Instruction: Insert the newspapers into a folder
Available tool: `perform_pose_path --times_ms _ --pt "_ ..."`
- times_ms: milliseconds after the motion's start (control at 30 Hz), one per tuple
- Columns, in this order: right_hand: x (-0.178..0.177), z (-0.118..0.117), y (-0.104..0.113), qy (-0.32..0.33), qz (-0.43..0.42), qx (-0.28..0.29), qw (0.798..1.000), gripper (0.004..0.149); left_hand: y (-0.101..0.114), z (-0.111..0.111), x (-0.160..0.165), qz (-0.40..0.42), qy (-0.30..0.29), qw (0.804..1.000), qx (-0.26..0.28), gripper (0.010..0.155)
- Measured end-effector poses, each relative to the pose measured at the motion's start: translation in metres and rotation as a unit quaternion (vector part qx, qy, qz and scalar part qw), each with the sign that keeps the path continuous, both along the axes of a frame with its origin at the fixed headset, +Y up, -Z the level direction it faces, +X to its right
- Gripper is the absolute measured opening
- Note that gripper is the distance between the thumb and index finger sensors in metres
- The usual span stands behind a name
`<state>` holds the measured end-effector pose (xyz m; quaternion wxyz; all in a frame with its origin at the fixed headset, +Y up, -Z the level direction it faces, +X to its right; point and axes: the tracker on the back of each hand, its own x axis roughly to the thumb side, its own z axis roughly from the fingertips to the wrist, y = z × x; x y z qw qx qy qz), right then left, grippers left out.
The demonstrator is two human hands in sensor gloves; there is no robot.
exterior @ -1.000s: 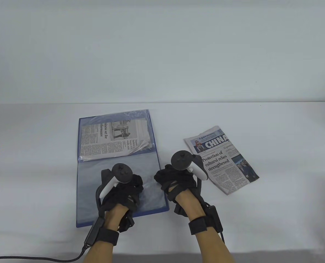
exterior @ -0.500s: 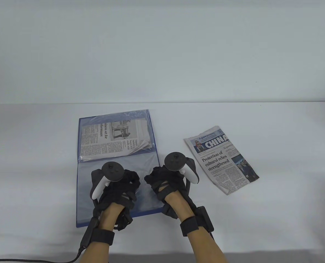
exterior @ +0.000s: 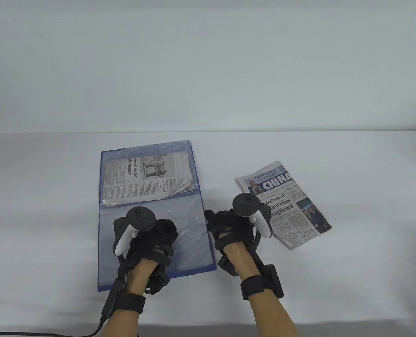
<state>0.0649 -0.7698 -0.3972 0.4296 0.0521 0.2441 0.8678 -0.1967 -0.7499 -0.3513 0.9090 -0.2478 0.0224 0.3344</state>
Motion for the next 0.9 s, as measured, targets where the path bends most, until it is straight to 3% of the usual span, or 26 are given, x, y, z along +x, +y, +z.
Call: perform_pose_path --times_ms 133,233,400,533,633,767,833,900 --pt "-0.016 0.001 -0.004 0.03 -0.045 -0.025 0.998 0.059 0.001 0.001 0.003 -0.027 -0.015 1.0 -0.003 0.041" --pt "-0.027 0.002 -0.006 0.049 -0.054 -0.04 0.997 0.043 0.002 0.002 0.004 -0.03 -0.018 0.999 0.0 0.041" --pt "-0.029 0.0 -0.002 0.063 0.071 -0.017 0.995 0.037 0.006 0.002 0.0 -0.023 -0.004 1.0 0.016 0.041" --pt "-0.028 0.001 -0.001 0.088 0.12 -0.016 0.989 0.038 0.01 0.003 -0.001 0.005 0.01 0.999 0.04 0.041" --pt "-0.026 0.002 0.002 0.099 0.085 -0.047 0.99 0.043 0.011 0.003 0.001 0.003 0.005 0.999 0.042 0.041" --pt "-0.017 0.002 0.018 0.054 0.012 0.045 0.997 0.068 0.011 0.003 0.003 -0.012 -0.004 0.999 0.04 0.041" --pt "-0.02 0.002 0.015 0.102 0.0 0.063 0.993 0.07 0.011 0.003 0.003 -0.008 -0.003 0.999 0.041 0.041" --pt "-0.026 0.003 0.006 0.145 0.021 0.023 0.989 0.073 0.012 0.004 0.001 0.002 0.004 0.999 0.05 0.041"
